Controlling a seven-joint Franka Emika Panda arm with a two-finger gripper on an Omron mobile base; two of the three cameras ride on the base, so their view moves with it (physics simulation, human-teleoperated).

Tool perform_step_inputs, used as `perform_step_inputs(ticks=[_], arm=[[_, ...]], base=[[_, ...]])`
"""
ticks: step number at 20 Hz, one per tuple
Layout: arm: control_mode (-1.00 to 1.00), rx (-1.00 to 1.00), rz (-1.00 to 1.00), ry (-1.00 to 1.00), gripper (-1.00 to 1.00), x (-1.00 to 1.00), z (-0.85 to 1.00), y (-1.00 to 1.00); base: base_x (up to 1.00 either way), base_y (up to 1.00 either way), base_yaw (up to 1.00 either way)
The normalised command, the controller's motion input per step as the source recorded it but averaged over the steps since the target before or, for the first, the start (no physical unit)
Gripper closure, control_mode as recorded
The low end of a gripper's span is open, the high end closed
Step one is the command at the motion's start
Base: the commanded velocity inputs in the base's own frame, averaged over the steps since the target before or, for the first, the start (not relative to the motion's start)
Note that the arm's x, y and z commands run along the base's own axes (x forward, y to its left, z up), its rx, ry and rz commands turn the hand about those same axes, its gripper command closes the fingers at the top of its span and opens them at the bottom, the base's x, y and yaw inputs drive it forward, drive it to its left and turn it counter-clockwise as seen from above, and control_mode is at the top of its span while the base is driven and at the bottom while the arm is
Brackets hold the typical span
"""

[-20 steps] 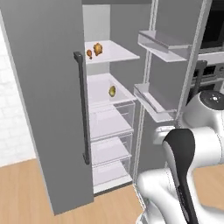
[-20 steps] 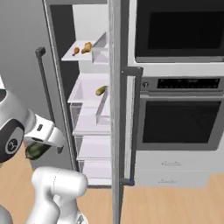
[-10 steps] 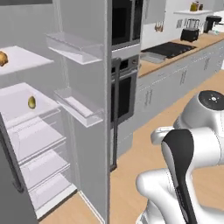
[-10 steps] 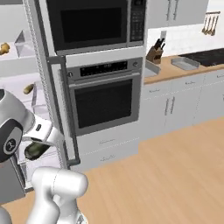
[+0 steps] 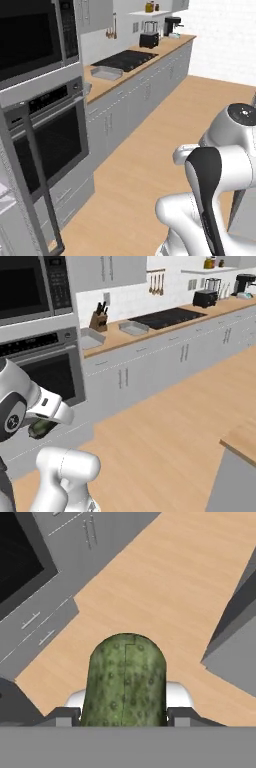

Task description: Place one cucumber and one chicken drumstick in each tupperware on the nearby counter, to pack two identical lunches.

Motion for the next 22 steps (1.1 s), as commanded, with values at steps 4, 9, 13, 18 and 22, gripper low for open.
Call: perform_step_inputs(ticks=[4,9,13,18,22], arm=[[1.00,0.00,0.00,0.00,1.00,0.00,0.00,0.00],[1.00,0.00,0.00,0.00,1.00,0.00,0.00,0.00],[1.00,0.00,0.00,0.00,1.00,0.00,0.00,0.00],[1.00,0.00,0.00,0.00,1.00,0.00,0.00,0.00],[1.00,0.00,0.00,0.00,1.00,0.00,0.00,0.00]], base=[[1.00,-0.12,-0.06],[1.00,-0.04,0.03],[1.00,-0.14,0.00],[1.00,0.04,0.00],[1.00,-0.01,0.03]])
